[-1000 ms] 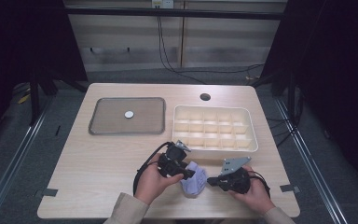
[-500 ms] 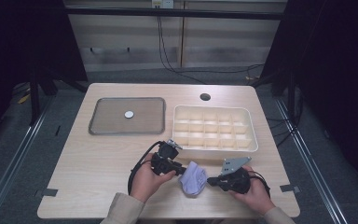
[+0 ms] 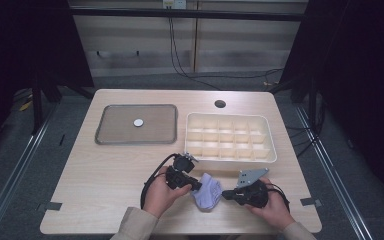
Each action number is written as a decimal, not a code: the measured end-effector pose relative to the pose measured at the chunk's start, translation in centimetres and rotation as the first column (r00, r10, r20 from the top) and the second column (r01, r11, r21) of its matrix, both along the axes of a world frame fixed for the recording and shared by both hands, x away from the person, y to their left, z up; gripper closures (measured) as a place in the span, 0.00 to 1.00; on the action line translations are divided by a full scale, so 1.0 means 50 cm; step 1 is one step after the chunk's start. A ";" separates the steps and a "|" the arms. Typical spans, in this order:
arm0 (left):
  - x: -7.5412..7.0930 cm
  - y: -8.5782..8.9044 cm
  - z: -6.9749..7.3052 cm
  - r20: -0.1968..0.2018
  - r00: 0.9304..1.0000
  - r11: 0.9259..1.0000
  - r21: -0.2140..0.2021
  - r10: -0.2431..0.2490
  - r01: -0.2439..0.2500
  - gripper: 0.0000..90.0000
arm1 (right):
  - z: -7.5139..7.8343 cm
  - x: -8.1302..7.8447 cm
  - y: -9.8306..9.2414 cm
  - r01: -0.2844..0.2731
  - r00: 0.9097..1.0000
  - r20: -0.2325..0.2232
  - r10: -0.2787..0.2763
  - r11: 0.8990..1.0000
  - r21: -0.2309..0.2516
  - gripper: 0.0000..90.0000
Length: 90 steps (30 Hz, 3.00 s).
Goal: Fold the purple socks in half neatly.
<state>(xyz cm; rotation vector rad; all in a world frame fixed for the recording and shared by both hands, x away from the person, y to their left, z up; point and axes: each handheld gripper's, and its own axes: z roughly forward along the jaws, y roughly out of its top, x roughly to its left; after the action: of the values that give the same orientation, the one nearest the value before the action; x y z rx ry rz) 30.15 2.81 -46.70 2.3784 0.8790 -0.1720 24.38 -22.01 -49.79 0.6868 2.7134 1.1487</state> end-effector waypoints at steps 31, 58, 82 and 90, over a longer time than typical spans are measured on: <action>-0.005 -0.012 0.014 -0.040 0.999 0.999 0.036 0.029 -0.027 0.91 | 0.002 -0.003 0.004 -0.022 1.000 0.005 0.022 1.000 0.013 0.98; -0.017 -0.042 0.038 -0.021 1.000 0.999 0.038 0.001 0.000 0.91 | -0.002 -0.003 0.012 -0.037 0.999 0.001 0.037 0.999 0.007 0.98; -0.028 -0.062 0.044 -0.020 0.999 0.999 0.019 -0.033 0.033 0.92 | -0.005 -0.002 0.016 -0.037 0.999 0.004 0.037 0.999 0.004 0.99; -0.033 -0.075 0.046 -0.018 0.998 0.998 0.021 -0.054 0.054 0.92 | -0.005 -0.003 0.018 -0.034 0.999 0.000 0.034 0.999 0.007 0.99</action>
<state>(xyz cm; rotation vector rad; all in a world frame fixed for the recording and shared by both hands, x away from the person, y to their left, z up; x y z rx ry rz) 28.52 -0.92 -44.40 2.4252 0.8291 -0.2058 24.23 -21.11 -50.03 0.6444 2.7322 1.1655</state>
